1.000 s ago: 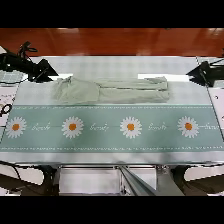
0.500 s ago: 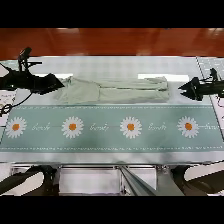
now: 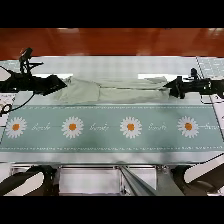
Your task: Fold the shirts.
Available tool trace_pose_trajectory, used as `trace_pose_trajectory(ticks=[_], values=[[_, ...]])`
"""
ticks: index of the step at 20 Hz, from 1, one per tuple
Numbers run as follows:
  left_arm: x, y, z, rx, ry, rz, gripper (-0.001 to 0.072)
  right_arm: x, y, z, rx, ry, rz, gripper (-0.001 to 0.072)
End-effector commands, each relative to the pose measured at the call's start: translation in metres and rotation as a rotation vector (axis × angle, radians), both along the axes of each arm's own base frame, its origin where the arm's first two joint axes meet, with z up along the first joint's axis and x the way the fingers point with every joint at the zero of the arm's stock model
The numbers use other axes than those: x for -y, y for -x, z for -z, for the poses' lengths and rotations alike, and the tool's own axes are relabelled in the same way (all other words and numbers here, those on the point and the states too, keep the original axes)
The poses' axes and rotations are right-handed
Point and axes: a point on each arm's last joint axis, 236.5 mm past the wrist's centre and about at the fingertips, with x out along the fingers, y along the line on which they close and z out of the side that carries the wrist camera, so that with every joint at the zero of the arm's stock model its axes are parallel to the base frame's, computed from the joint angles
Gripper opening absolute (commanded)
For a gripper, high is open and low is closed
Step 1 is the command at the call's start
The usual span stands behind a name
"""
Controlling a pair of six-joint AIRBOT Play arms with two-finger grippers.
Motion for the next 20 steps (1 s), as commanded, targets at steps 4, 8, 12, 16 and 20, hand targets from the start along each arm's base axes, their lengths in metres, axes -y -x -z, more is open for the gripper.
trace_pose_trajectory(ticks=[4,8,12,16,20], values=[[0.0,-0.001,0.0,0.003,0.001,-0.003,0.05,-0.042,-0.029,-0.013,0.033,0.004,-0.036,0.0271],[0.0,-0.001,0.0,0.003,0.001,-0.002,0.05,-0.054,-0.027,-0.027,0.064,0.012,-0.077,0.0033],[0.007,-0.001,-0.004,0.009,0.027,0.005,0.0499,-0.026,-0.013,-0.08,0.16,0.218,-0.144,0.0033],[0.035,-0.002,-0.008,0.056,0.019,0.074,0.0075,-0.003,0.032,-0.147,0.235,0.425,-0.195,0.0033],[0.116,-0.011,-0.026,0.176,0.099,0.148,0.0022,-0.008,0.09,-0.205,0.35,0.48,-0.156,0.0033]])
